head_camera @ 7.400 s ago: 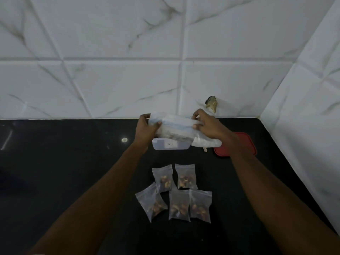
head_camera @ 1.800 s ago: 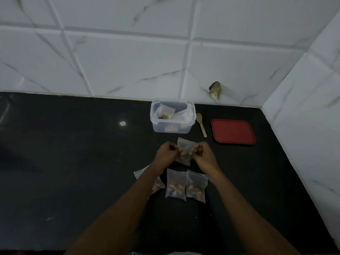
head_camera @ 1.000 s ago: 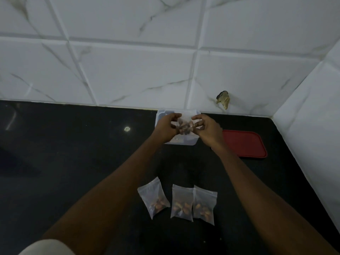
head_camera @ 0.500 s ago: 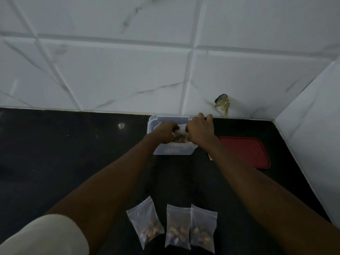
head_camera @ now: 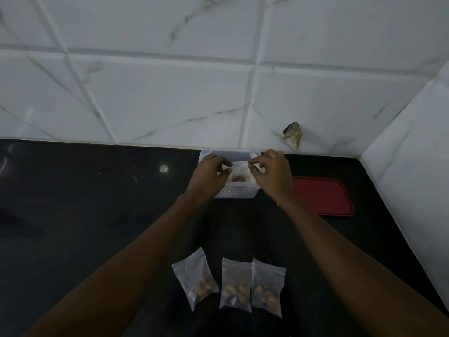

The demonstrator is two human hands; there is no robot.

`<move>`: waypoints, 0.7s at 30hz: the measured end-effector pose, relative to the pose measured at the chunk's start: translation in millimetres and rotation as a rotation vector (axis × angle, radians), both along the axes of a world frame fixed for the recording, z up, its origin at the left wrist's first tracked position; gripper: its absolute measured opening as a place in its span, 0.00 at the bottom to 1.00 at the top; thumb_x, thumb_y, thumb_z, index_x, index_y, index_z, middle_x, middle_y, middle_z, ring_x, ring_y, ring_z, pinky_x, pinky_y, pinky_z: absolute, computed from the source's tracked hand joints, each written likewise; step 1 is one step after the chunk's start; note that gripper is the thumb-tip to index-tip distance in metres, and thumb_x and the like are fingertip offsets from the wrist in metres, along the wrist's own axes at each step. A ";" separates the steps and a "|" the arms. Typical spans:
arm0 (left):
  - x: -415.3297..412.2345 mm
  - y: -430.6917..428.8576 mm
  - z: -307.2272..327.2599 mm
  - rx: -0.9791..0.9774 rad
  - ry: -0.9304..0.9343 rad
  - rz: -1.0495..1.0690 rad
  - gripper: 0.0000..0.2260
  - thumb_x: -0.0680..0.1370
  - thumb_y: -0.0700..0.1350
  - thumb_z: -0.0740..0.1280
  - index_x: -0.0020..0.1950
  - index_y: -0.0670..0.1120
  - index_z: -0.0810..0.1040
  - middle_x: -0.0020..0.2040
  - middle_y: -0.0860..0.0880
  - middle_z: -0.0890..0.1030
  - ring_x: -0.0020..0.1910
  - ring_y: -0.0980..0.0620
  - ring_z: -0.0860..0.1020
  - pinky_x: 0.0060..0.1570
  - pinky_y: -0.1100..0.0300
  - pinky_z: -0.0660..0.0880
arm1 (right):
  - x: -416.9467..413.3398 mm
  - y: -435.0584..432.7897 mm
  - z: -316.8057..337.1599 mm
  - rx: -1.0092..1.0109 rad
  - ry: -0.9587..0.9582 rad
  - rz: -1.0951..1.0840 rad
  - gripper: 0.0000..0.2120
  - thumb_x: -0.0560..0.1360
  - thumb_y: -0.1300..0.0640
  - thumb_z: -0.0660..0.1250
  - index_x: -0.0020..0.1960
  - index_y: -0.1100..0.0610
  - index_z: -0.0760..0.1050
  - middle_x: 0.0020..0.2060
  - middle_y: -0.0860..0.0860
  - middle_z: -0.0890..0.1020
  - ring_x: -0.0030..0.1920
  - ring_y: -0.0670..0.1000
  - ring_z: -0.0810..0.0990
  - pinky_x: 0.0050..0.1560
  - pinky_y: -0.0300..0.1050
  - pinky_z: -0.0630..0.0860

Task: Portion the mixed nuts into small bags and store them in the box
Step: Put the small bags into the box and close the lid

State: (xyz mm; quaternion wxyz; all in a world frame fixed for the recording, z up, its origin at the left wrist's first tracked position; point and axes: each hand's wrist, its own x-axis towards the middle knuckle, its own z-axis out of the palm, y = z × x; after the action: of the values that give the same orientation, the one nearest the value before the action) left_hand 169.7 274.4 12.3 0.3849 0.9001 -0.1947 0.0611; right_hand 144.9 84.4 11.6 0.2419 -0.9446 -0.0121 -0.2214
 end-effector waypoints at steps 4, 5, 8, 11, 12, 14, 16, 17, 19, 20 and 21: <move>-46.2 31.2 -10.0 -0.074 0.031 0.045 0.05 0.77 0.43 0.70 0.52 0.46 0.81 0.45 0.54 0.75 0.41 0.64 0.73 0.40 0.75 0.68 | -43.4 17.3 -9.3 0.128 -0.008 0.000 0.05 0.72 0.60 0.73 0.48 0.56 0.85 0.38 0.49 0.78 0.44 0.49 0.73 0.40 0.43 0.71; -56.5 38.3 -14.1 -0.063 0.081 0.048 0.06 0.77 0.44 0.70 0.53 0.46 0.81 0.46 0.53 0.76 0.42 0.62 0.74 0.42 0.73 0.69 | -53.9 22.8 -14.6 0.140 -0.004 0.031 0.05 0.72 0.61 0.73 0.47 0.56 0.85 0.39 0.50 0.79 0.45 0.49 0.74 0.41 0.42 0.73; -82.3 57.5 -28.9 0.042 0.319 0.024 0.06 0.77 0.45 0.69 0.53 0.48 0.80 0.50 0.51 0.78 0.47 0.58 0.76 0.50 0.63 0.73 | -83.0 41.4 -32.1 0.154 0.092 0.135 0.03 0.72 0.60 0.73 0.46 0.55 0.85 0.40 0.47 0.81 0.43 0.41 0.74 0.46 0.35 0.73; -103.6 78.5 -45.9 0.235 0.480 -0.032 0.09 0.77 0.48 0.70 0.56 0.49 0.80 0.52 0.51 0.78 0.52 0.55 0.76 0.54 0.59 0.73 | -103.2 59.7 -49.2 0.098 0.285 0.212 0.06 0.74 0.56 0.72 0.50 0.51 0.84 0.42 0.46 0.81 0.44 0.42 0.73 0.46 0.37 0.72; -109.6 85.6 -50.4 0.291 0.497 -0.047 0.10 0.76 0.49 0.70 0.56 0.49 0.80 0.52 0.51 0.78 0.53 0.54 0.76 0.55 0.58 0.73 | -108.1 65.4 -53.3 0.070 0.346 0.240 0.06 0.74 0.55 0.72 0.51 0.51 0.84 0.44 0.47 0.81 0.46 0.45 0.74 0.47 0.40 0.73; -119.3 97.4 -56.8 0.369 0.494 -0.051 0.12 0.74 0.51 0.72 0.56 0.50 0.80 0.51 0.52 0.74 0.54 0.52 0.74 0.56 0.57 0.72 | -116.5 75.5 -58.5 0.036 0.423 0.291 0.07 0.75 0.54 0.72 0.52 0.50 0.84 0.46 0.47 0.81 0.49 0.47 0.75 0.50 0.44 0.75; -124.7 104.4 -59.1 0.429 0.497 -0.042 0.13 0.73 0.52 0.73 0.55 0.52 0.79 0.51 0.52 0.71 0.53 0.53 0.71 0.54 0.57 0.72 | -122.5 82.5 -61.1 0.020 0.469 0.331 0.07 0.76 0.53 0.71 0.53 0.50 0.83 0.48 0.48 0.81 0.51 0.48 0.75 0.52 0.45 0.75; -126.6 105.7 -59.1 0.460 0.503 -0.041 0.12 0.73 0.52 0.73 0.55 0.52 0.79 0.51 0.52 0.70 0.53 0.54 0.70 0.53 0.57 0.71 | -125.2 85.1 -62.2 0.013 0.483 0.344 0.07 0.76 0.53 0.71 0.53 0.50 0.83 0.49 0.48 0.81 0.52 0.49 0.75 0.53 0.45 0.75; -128.4 105.3 -59.4 0.499 0.499 -0.043 0.11 0.74 0.52 0.72 0.54 0.51 0.79 0.52 0.51 0.70 0.54 0.53 0.69 0.54 0.56 0.71 | -128.6 88.5 -65.6 0.011 0.492 0.355 0.08 0.76 0.52 0.70 0.54 0.49 0.83 0.50 0.48 0.81 0.53 0.49 0.76 0.54 0.46 0.75; -128.2 103.9 -59.1 0.493 0.496 -0.042 0.10 0.75 0.52 0.71 0.53 0.51 0.79 0.53 0.51 0.70 0.54 0.52 0.70 0.54 0.56 0.71 | -129.8 90.1 -66.8 0.018 0.495 0.357 0.08 0.76 0.52 0.70 0.53 0.49 0.83 0.50 0.48 0.81 0.53 0.50 0.75 0.54 0.47 0.75; -127.2 102.3 -59.4 0.446 0.511 -0.040 0.08 0.75 0.51 0.70 0.52 0.51 0.78 0.52 0.50 0.72 0.54 0.51 0.71 0.54 0.56 0.71 | -130.8 91.7 -67.8 0.027 0.502 0.358 0.08 0.76 0.51 0.70 0.53 0.50 0.83 0.50 0.48 0.81 0.53 0.50 0.75 0.54 0.47 0.75</move>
State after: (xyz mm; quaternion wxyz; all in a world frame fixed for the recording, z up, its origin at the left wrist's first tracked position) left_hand 42.5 376.7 -47.1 0.2159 0.9444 -0.1182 -0.2181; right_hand 14.1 176.1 -56.2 0.2849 -0.9494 -0.1152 0.0647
